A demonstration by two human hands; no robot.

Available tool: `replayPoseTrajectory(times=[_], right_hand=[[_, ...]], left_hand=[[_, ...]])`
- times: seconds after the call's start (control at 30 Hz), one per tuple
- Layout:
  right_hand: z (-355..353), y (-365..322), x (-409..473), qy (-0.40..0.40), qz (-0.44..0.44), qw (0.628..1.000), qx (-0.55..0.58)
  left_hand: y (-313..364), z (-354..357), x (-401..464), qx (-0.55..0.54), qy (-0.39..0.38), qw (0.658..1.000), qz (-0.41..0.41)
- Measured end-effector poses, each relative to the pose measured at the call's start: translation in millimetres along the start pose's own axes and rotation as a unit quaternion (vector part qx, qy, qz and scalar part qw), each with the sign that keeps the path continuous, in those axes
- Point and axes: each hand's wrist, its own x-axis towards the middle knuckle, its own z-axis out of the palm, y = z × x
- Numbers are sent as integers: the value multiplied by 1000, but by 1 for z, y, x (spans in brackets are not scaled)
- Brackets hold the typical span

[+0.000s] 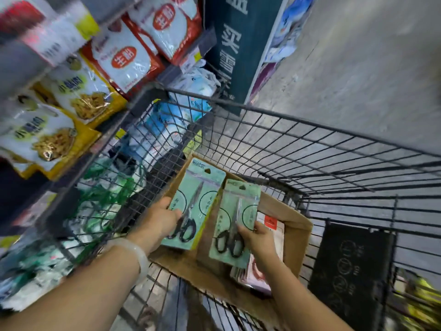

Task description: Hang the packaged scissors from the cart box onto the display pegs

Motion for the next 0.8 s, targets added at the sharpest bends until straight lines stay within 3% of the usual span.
replayPoseTrajectory(times=[0.2, 0.43, 0.6, 0.8], right_hand=[[14, -60, -49, -54, -101, 993, 23], [89, -109, -141, -154, -183, 970, -49], [157, -92, -246, -233, -253, 932, -118], [243, 0, -389, -349, -290, 866, -211]], left_hand=[[8, -38, -48, -109, 18, 993, 51], [-46, -134, -122, -162, 127, 975, 85], [-148, -198, -202, -277, 193, 938, 79], [-323, -241, -327, -364, 295, 883, 43]])
